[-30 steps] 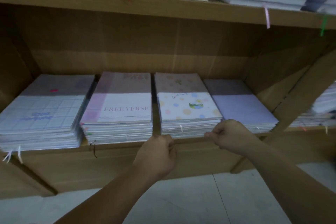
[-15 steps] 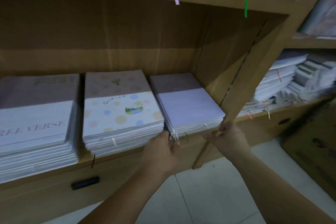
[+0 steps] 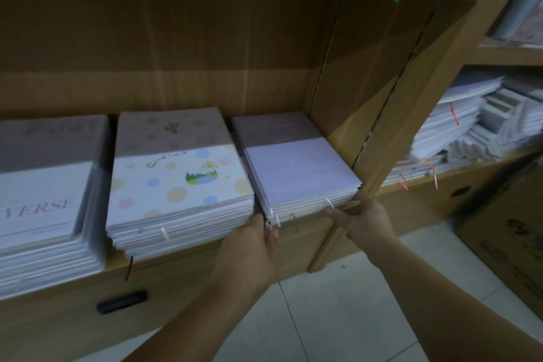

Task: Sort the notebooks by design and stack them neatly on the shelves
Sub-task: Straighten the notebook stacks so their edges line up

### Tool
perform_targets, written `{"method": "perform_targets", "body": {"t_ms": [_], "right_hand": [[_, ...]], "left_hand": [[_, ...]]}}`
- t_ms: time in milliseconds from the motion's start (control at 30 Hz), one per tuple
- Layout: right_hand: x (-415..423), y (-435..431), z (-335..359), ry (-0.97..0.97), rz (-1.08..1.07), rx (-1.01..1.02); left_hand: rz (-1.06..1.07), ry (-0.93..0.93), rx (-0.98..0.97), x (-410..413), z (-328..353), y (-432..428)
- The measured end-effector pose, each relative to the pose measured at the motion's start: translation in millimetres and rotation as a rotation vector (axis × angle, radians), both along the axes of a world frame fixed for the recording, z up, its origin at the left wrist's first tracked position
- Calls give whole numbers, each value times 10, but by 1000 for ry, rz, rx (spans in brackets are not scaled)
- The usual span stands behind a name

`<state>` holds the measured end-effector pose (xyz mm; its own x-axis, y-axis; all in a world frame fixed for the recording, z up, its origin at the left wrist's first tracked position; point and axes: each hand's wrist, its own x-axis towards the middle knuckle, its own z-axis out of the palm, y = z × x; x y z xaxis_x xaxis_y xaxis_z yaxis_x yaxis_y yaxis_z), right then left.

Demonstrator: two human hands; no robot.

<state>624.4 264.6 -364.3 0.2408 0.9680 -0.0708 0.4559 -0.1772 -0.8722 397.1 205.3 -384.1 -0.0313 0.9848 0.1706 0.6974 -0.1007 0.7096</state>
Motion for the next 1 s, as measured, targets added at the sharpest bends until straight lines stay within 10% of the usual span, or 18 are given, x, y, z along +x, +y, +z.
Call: {"method": "perform_targets", "body": {"t_ms": [467,1000], "right_hand": [[11,-23,-10,97,2,-2],[26,38,82,-79,3,-11]], "left_hand": [[-87,-356,-361,-21,3,-101],[7,168,-76,8,202,16]]}}
